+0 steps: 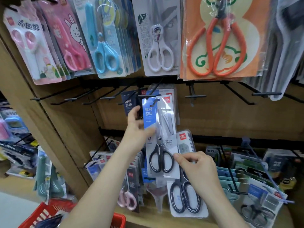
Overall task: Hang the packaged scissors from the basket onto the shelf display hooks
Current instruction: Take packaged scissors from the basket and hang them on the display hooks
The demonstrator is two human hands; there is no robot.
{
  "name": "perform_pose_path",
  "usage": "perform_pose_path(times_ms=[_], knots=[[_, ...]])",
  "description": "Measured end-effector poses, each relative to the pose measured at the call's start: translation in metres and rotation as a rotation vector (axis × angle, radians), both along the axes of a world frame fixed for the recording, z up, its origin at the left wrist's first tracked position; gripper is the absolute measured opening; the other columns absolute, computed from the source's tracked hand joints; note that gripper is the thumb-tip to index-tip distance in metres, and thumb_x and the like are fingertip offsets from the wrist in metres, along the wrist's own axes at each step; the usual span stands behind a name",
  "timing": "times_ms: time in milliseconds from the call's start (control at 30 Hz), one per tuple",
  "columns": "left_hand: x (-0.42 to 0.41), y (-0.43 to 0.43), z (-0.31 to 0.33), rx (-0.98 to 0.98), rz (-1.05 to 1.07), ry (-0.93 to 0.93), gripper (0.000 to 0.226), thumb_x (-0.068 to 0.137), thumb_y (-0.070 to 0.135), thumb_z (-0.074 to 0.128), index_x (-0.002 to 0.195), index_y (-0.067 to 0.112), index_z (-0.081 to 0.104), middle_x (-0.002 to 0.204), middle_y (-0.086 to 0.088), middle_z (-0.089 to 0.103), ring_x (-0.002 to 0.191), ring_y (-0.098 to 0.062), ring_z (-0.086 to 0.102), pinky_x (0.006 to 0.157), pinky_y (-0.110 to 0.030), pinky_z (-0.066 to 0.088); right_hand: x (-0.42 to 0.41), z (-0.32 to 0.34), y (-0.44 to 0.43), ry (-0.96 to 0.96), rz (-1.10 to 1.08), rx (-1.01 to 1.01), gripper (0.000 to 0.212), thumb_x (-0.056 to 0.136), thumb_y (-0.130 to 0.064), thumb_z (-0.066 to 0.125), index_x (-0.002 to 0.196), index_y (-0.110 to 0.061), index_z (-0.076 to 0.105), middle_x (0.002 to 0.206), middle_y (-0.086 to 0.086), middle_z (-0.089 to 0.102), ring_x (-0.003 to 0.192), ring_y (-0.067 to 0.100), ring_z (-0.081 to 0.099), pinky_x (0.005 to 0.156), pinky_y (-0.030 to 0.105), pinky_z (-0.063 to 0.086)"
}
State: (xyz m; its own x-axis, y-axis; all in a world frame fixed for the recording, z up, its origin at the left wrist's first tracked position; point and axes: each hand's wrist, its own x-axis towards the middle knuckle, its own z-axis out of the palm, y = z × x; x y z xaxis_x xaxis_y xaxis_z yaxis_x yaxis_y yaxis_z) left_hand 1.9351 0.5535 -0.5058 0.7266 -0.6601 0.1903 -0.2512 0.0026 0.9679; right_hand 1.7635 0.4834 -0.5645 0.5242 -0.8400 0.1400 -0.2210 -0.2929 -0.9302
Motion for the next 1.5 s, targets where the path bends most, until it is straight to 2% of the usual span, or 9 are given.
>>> perform_pose_path(times_ms=[233, 433, 567, 700, 800, 900, 1100, 1333, 1500], knots=[[0.012, 0.002, -0.03, 0.048, 0.11, -0.22, 0.072, 0.092, -0.007, 0.059, 0.142, 0.042, 0.044, 0.08, -0.003, 0.049, 0.058, -0.012, 0.049, 0.057, -0.015, 0.045, -0.029, 0.004, -0.018, -0.177, -0.088, 0.089, 0.021, 0.083, -0.013, 0.074, 0.072, -0.031, 0.075, 0.091, -0.003, 0.069, 0.07, -0.006, 0.056, 0.063, 0.011, 0.041], [0.02, -0.031, -0.038, 0.196, 0.125, -0.565, 0.075, 0.091, -0.001, 0.06, 0.148, 0.04, 0.035, 0.087, 0.002, 0.045, 0.073, -0.011, 0.046, 0.076, -0.025, 0.044, -0.047, -0.001, -0.028, -0.402, 0.003, 0.294, 0.045, 0.084, 0.016, 0.061, 0.093, -0.025, 0.075, 0.099, 0.002, 0.076, 0.075, 0.011, 0.066, 0.061, 0.017, 0.055], [0.03, -0.046, -0.04, 0.25, 0.18, -0.584, 0.077, 0.09, -0.005, 0.057, 0.149, 0.039, 0.033, 0.096, -0.008, 0.045, 0.07, -0.011, 0.043, 0.074, -0.026, 0.046, -0.049, 0.0, -0.024, -0.52, 0.066, 0.36, 0.054, 0.084, 0.014, 0.064, 0.111, -0.033, 0.059, 0.094, 0.009, 0.075, 0.083, 0.024, 0.069, 0.074, 0.039, 0.059], [0.019, -0.026, -0.042, 0.288, 0.287, -0.641, 0.06, 0.093, 0.01, 0.062, 0.144, 0.033, 0.041, 0.115, -0.009, 0.045, 0.097, -0.026, 0.053, 0.091, -0.041, 0.048, -0.047, 0.005, -0.017, -0.539, 0.057, 0.394, 0.072, 0.079, 0.007, 0.073, 0.127, -0.041, 0.048, 0.088, 0.015, 0.072, 0.086, 0.032, 0.072, 0.079, 0.047, 0.058], [-0.018, 0.002, -0.037, 0.098, 0.284, -0.396, 0.017, 0.098, 0.018, 0.056, 0.111, 0.027, 0.064, 0.104, 0.0, 0.057, 0.089, -0.009, 0.059, 0.087, -0.037, 0.054, -0.04, 0.005, -0.009, -0.482, 0.101, 0.362, 0.075, 0.077, 0.005, 0.076, 0.133, -0.035, 0.048, 0.09, 0.015, 0.073, 0.089, 0.028, 0.074, 0.078, 0.044, 0.06], [-0.063, 0.026, -0.032, -0.015, 0.022, 0.044, 0.014, 0.096, 0.032, 0.062, 0.108, 0.026, 0.063, 0.097, -0.007, 0.068, 0.086, -0.018, 0.067, 0.077, -0.035, 0.058, -0.032, 0.004, 0.004, -0.437, 0.167, 0.295, 0.059, 0.078, 0.008, 0.075, 0.124, -0.027, 0.059, 0.095, 0.008, 0.076, 0.092, 0.023, 0.074, 0.079, 0.038, 0.061], [-0.066, 0.044, -0.039, -0.044, 0.019, 0.201, 0.044, 0.08, 0.011, 0.077, 0.121, 0.017, 0.061, 0.099, -0.013, 0.073, 0.084, -0.022, 0.072, 0.075, -0.033, 0.059, -0.024, 0.006, 0.025, -0.526, 0.279, 0.385, 0.019, 0.09, -0.019, 0.062, 0.104, -0.015, 0.073, 0.101, 0.01, 0.077, 0.098, 0.031, 0.072, 0.087, 0.043, 0.058], [-0.059, 0.068, -0.047, -0.224, -0.027, 0.334, 0.038, 0.086, 0.01, 0.065, 0.123, 0.016, 0.062, 0.106, -0.011, 0.075, 0.097, -0.028, 0.072, 0.08, -0.039, 0.059, -0.02, 0.013, 0.036, -0.532, 0.374, 0.525, 0.032, 0.092, -0.029, 0.053, 0.104, -0.009, 0.074, 0.105, 0.016, 0.075, 0.099, 0.034, 0.072, 0.09, 0.047, 0.057], [-0.06, 0.082, -0.046, -0.354, -0.12, 0.395, 0.044, 0.083, 0.01, 0.06, 0.127, 0.007, 0.061, 0.114, -0.014, 0.073, 0.098, -0.024, 0.072, 0.076, -0.03, 0.059, -0.013, 0.012, 0.042, -0.557, 0.498, 0.6, 0.055, 0.072, -0.046, 0.079, 0.107, -0.004, 0.074, 0.109, 0.022, 0.073, 0.094, 0.031, 0.072, 0.079, 0.036, 0.061]])
